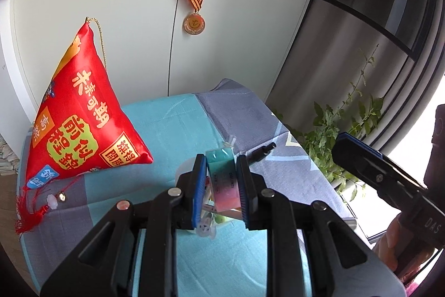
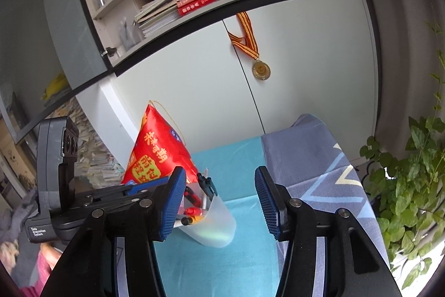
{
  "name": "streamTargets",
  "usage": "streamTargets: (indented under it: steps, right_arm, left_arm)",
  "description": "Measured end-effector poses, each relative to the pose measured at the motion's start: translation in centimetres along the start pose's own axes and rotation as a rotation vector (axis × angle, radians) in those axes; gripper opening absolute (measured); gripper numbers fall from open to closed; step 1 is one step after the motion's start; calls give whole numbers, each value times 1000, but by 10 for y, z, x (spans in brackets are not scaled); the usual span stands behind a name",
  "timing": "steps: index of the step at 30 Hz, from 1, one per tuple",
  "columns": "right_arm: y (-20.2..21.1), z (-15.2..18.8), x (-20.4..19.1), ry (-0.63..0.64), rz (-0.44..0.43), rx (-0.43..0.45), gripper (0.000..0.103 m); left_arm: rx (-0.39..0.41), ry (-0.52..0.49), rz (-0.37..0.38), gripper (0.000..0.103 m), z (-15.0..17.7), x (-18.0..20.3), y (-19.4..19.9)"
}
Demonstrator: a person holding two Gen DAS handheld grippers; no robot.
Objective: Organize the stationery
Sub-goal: 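Lower the eraser into the cup and open the left tool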
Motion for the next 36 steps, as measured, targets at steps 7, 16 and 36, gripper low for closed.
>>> streamTargets:
  steps: [7,16,36]
  right_arm:
    - [-3,5,-2,8,-8,-10,52]
    - [-5,9,-6,24,-8,-23,52]
    - [37,8,-21,46,20,4,52]
  left_arm:
    - [0,26,-12,21,3,-11,-8]
    - [-4,-19,-40,21,10,-7,-5]
    - [107,-7,-52,38,3,1,61]
Point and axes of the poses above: each gripper's, at about its wrist camera, not at the fingertips, and y roughly against the way its jaws point, x to its right, z to its underside, the point moved 7 cm from there along -y, roughly the way its jaws point, and after that the axes turned 10 degrees about z, right-handed, at the moved point
